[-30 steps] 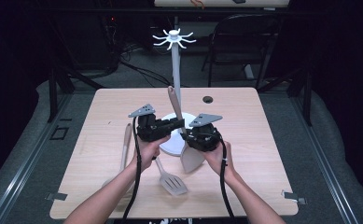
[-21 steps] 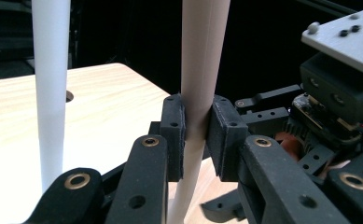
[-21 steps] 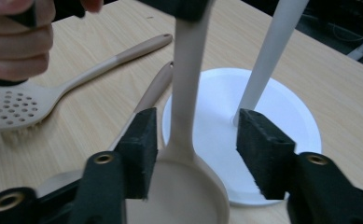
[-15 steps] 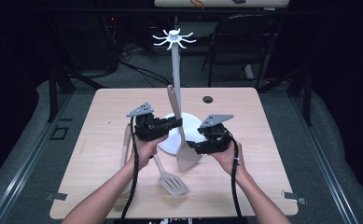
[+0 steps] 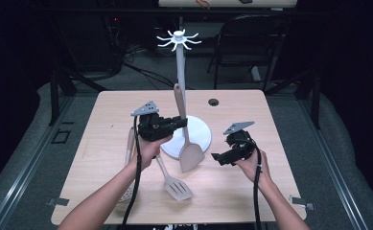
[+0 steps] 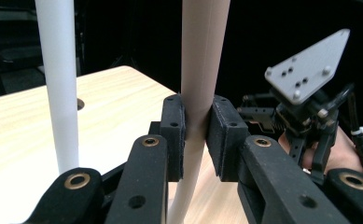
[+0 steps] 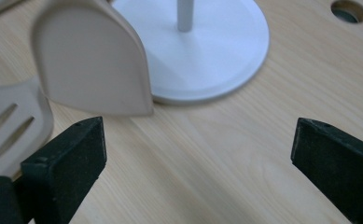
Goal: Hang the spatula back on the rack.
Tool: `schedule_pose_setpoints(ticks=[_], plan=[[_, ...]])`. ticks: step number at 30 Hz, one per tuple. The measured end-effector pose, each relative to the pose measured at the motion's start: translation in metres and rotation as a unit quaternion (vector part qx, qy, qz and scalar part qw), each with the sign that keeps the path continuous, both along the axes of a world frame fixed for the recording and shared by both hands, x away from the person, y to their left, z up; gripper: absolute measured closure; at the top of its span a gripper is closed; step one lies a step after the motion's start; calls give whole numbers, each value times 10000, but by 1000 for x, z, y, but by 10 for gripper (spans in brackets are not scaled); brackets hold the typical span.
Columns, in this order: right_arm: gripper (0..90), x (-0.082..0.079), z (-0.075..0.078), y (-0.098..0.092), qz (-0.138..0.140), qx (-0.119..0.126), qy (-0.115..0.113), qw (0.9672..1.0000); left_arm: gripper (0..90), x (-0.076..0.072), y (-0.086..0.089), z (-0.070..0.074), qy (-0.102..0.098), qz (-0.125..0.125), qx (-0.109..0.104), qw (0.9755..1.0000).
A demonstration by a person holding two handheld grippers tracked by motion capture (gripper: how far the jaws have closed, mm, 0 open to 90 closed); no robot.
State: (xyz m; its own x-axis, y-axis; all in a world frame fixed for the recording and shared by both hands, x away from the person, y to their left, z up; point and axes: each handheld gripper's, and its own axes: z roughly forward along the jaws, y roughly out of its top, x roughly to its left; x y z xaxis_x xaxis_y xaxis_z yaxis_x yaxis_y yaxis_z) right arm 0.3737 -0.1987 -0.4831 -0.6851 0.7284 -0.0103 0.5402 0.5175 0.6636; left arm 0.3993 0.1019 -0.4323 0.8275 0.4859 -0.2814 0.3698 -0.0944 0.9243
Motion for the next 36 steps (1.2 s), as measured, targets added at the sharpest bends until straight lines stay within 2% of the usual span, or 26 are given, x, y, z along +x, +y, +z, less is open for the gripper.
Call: schedule_pose_setpoints(ticks=[3,5,9,15,26,36], plan=[[0,-5,-10,-13,-113,-136,113,9998,775,3,-2,6,4,0,41,10000],[0,-8,-11,-17,-136,-220,167,9995,775,4,-3,10,-50,-8,106,9999],[0,-7,-12,-24,-244,-224,138,9994,776,8,-5,20,-141,-52,147,9998],[0,-6,-9,-22,-233,-222,139,9994,776,14,-10,30,-212,-119,119,9996],[0,-6,-7,-26,-285,-181,111,9994,775,24,-15,38,-290,-211,157,9992],[0,-4,-8,-27,-310,-299,100,9990,775,28,-17,46,-381,-262,167,9988]])
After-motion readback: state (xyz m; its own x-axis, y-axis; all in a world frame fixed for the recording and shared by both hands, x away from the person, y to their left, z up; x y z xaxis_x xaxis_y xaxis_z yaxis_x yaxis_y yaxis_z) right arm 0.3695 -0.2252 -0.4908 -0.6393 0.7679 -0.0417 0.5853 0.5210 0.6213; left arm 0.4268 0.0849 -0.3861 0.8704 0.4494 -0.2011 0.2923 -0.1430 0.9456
